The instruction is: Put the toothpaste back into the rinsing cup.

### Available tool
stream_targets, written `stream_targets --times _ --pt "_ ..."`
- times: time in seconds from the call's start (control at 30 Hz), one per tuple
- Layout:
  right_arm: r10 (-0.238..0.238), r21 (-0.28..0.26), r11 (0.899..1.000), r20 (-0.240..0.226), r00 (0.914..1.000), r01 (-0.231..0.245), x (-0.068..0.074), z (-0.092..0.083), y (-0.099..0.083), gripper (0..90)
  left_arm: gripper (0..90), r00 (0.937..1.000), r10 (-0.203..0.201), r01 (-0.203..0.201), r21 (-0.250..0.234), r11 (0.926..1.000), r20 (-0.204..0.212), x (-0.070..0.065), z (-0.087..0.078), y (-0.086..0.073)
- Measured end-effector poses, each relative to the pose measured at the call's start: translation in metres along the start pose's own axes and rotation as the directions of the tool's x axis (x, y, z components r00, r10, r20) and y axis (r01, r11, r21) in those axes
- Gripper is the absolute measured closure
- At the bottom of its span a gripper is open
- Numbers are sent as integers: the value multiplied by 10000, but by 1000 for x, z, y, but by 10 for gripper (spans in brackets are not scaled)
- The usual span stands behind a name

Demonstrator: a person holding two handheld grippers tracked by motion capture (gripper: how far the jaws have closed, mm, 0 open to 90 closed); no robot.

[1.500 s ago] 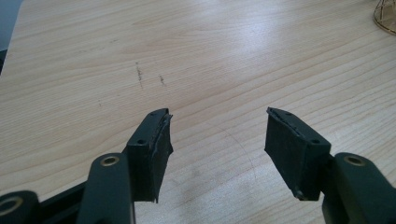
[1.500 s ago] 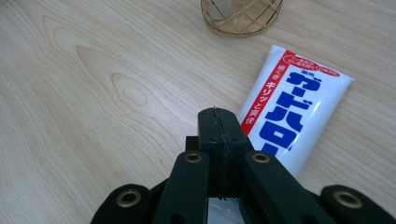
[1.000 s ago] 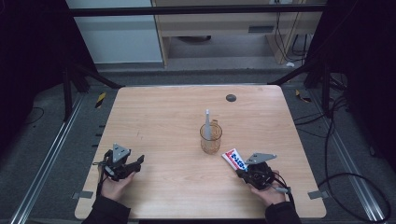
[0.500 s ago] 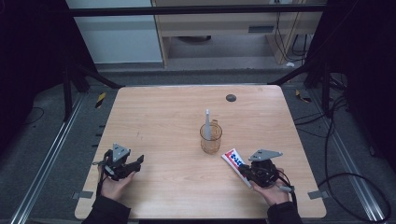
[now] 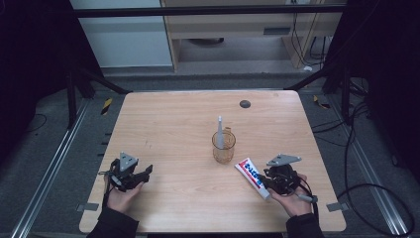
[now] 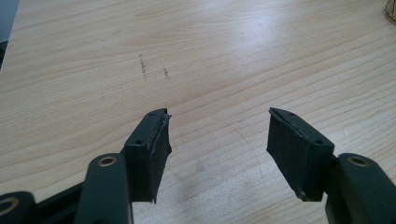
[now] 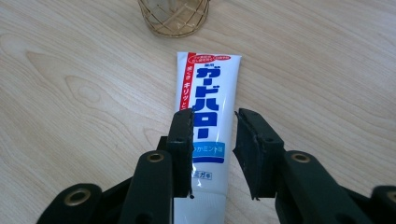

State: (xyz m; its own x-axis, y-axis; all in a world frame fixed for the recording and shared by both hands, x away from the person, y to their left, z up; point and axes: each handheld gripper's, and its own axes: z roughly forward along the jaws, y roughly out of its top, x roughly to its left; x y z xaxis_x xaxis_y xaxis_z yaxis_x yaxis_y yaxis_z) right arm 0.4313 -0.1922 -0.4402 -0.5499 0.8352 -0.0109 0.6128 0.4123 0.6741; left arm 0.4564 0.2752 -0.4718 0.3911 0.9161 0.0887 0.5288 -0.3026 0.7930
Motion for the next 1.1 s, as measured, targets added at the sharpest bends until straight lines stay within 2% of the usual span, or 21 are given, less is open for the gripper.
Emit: stream_targets --times 0.13,0.33,0.83,0.97,1.1 --pt "11 178 9998 39 10000 -11 1 1 0 638 384 10000 -1 0 67 10000 31 0 1 -1" --pt "1 422 9991 136 9999 -7 2 7 2 563 382 10000 46 -46 100 9999 56 0 1 -1" --pt "-78 629 9980 174 9998 67 5 22 13 486 381 10000 49 -50 128 9999 66 0 2 0" --pt "97 666 9977 140 9999 -106 5 25 17 455 380 9999 83 -84 134 9999 76 -1 3 0" --pt "65 741 9972 114 9999 -73 6 29 20 441 380 9999 91 -92 156 9998 81 -1 3 0"
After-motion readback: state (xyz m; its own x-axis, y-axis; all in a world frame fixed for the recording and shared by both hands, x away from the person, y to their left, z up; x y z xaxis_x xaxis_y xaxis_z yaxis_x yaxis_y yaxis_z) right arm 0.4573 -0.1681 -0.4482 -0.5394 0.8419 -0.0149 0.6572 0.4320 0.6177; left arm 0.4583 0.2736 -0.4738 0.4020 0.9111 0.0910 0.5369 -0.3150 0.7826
